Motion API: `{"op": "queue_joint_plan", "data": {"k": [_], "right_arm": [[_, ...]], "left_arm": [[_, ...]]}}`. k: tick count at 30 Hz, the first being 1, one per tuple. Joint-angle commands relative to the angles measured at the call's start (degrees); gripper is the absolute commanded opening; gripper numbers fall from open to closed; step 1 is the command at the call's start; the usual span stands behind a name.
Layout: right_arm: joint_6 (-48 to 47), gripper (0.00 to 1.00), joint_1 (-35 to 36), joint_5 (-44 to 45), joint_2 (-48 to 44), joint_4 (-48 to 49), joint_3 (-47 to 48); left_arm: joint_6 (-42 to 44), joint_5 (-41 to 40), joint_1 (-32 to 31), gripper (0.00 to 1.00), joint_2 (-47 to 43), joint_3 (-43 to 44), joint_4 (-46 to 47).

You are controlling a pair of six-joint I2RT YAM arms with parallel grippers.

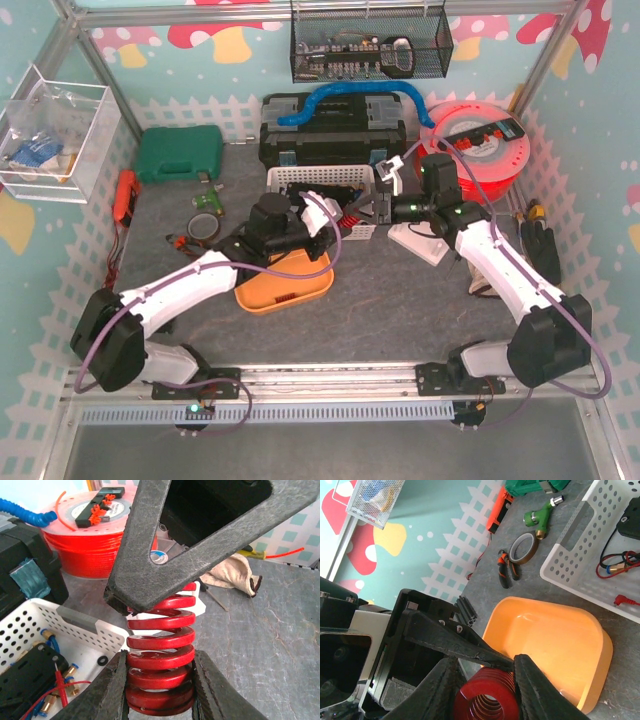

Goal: Install the large spring

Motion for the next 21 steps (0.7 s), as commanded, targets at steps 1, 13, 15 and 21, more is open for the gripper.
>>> {"op": "queue_joint_plan", "data": {"k": [1,13,15,21], "right_arm": [[-1.8,0.3,0.5,-3.1,0.9,-1.7,1.2],[-5.1,0.06,0.5,1.9,2.1,-4.6,2.9],[-5.2,0.0,0.5,3.7,1.5,-4.3,3.0],[-3.3,0.0,0.2,19.2,-1.2,-5.2,1.7]], "left_arm": [[1.2,-1.7,-0.2,0.03,1.0,2.9,1.9],[2.5,-1.8,0.0,0.03,2.3,3.5,1.4],[2.1,-3.0,0.1,0.11,2.2,3.3,1.1],[-0.9,-5.2,2.5,0.63,0.6,1.2,0.3]]}}
